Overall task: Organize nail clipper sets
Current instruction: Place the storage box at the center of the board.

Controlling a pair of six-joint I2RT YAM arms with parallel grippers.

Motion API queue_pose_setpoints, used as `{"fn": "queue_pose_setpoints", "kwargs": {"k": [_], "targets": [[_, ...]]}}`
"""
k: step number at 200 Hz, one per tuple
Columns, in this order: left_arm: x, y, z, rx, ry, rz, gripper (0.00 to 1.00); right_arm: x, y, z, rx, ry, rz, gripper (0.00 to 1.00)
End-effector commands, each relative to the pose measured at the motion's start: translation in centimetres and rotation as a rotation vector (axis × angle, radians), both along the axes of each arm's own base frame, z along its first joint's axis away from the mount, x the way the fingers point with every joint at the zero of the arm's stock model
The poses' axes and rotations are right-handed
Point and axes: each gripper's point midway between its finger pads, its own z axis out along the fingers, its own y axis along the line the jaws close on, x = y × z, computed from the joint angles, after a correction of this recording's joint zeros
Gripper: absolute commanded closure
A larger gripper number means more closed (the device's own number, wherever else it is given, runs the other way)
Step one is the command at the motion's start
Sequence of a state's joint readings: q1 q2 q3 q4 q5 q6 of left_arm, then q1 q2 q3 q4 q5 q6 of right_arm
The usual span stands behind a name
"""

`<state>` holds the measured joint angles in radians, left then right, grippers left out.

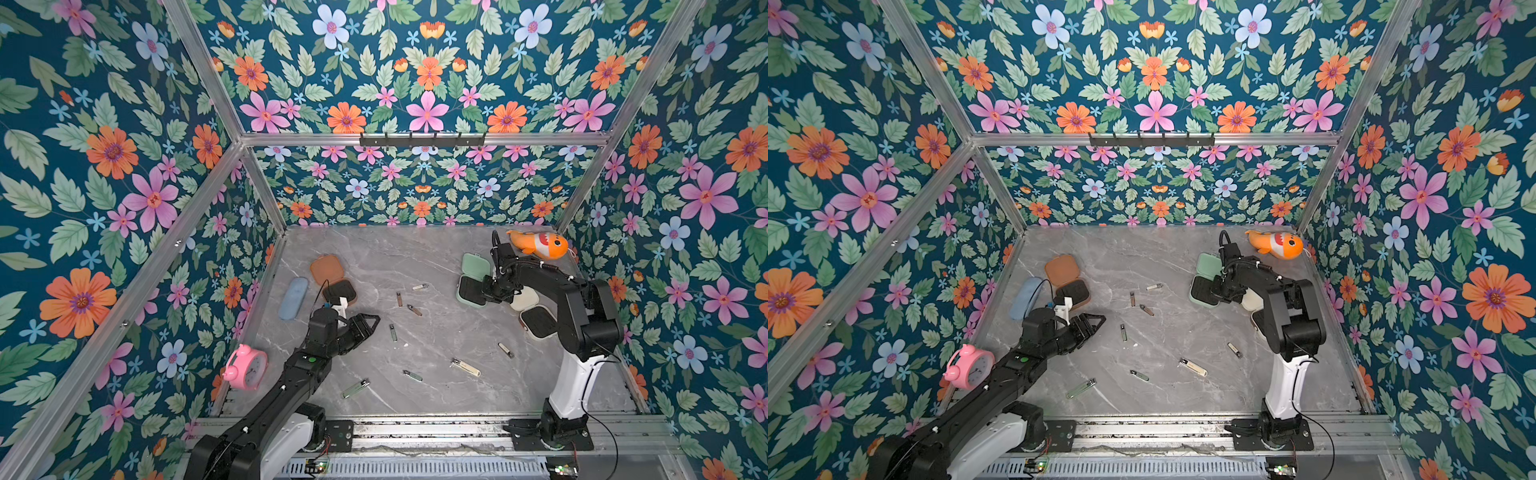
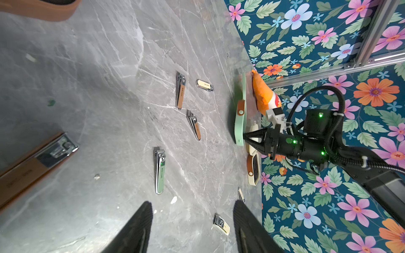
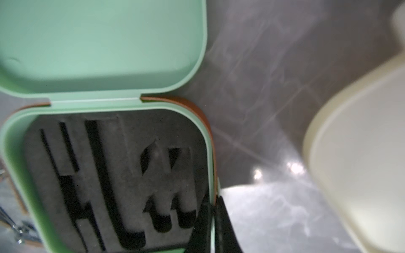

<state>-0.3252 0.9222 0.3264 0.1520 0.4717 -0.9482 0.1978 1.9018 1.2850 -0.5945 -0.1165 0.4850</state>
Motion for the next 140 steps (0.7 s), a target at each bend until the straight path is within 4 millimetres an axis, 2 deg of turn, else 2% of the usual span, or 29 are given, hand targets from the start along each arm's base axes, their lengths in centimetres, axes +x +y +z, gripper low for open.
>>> {"fn": "queue_pose_setpoints", "kwargs": {"k": [1,73,98,140], "targets": [[0.8,-0.2,1.1,-0.009,-0.040,-0.001,0.39,-1.4,0.7,0.4,-0.035,-0.025,0.066,1.00],[2.3,-0.2,2.3,0.015,-0.066,0.008,0.39,-8.8,5.8,0.5,-0.120,-0.041,0.327,1.00],[2.5,0.0,2.4,0.017,-0.071,0.017,0.39,-9.9,6.5,0.1,-0.152,-0.028,0.386,1.00],[2.2,0.2,2.3,0.028,-0.067,0.020,0.40,-10.5,8.0,0.2,-0.190,-0.025,0.483,1.00]]}}
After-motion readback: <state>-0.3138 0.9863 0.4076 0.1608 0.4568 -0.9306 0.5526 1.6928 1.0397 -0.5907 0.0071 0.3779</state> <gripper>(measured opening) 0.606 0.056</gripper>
